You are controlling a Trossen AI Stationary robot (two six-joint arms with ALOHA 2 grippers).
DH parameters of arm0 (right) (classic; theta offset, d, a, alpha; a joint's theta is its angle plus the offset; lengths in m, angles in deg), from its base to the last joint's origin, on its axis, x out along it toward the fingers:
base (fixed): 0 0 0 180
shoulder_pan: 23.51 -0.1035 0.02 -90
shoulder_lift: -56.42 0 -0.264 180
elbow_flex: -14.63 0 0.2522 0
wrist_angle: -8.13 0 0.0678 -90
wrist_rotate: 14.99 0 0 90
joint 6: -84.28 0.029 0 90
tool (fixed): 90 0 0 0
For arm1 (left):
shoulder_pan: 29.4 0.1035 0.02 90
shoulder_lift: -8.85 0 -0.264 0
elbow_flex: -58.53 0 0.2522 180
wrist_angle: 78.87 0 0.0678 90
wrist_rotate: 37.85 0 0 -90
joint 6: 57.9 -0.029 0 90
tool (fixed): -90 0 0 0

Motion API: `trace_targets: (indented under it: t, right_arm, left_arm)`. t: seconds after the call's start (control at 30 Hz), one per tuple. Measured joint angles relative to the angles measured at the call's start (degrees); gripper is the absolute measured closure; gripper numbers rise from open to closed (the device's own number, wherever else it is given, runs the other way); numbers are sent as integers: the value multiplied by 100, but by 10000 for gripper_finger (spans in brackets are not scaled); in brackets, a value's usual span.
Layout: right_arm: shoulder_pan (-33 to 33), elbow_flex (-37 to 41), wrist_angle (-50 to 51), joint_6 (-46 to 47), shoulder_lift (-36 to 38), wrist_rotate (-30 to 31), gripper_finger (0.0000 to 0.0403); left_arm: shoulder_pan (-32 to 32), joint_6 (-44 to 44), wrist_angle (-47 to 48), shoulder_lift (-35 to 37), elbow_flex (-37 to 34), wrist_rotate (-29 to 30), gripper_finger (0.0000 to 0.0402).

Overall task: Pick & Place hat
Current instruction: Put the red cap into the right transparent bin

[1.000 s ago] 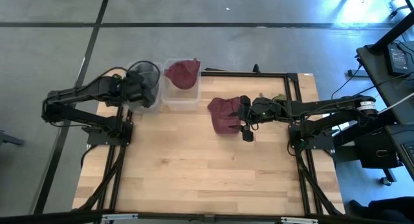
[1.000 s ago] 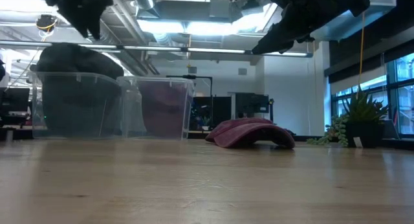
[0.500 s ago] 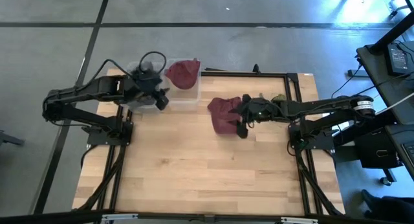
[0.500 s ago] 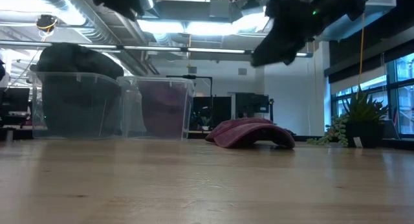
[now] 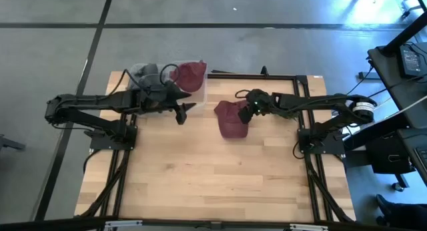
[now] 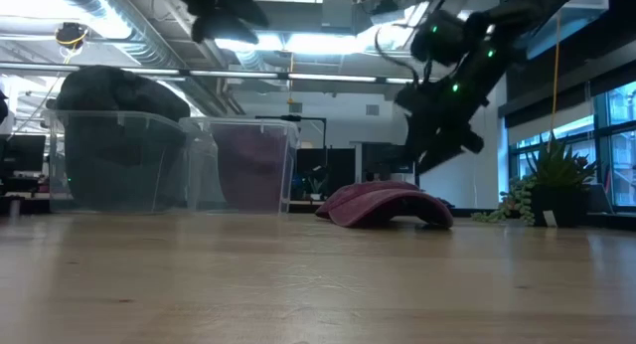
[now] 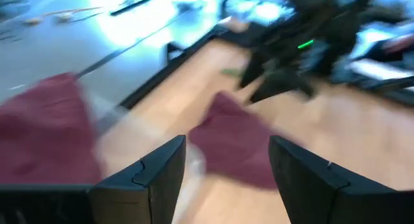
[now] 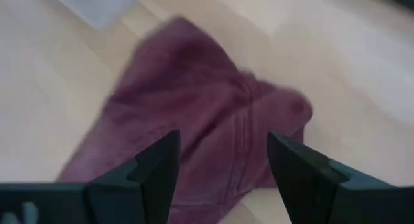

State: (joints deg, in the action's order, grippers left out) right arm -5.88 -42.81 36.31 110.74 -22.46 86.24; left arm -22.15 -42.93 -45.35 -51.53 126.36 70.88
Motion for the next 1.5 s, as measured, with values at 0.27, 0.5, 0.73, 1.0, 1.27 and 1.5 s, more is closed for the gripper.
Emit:
trace_targets:
  t: [0.27, 0.5, 0.73, 1.0, 1.27, 1.5]
  right_arm:
    - [65, -2, -443, 428, -936, -24, 173]
    - [63, -4, -652, 218, -1510, 454, 195]
    - [63, -11, -620, -342, -1687, 581, 324]
    - [-129, -85, -535, -967, -1218, 1089, 390]
    - [-809, -148, -518, -1962, -205, 1754, 396]
    - [-1590, -154, -513, -2709, 667, 2148, 397]
  left_arm:
    - [135, -283, -670, -30, -139, -1098, 187]
    - [192, -610, -669, -30, -139, -1140, 187]
    - [191, -630, -677, -59, -139, -1140, 185]
    - [192, -545, -899, -669, -136, -1138, 185]
    - [196, -914, -2092, -1361, -135, -1134, 185]
    - [196, -979, -2661, -1596, -134, -1133, 186]
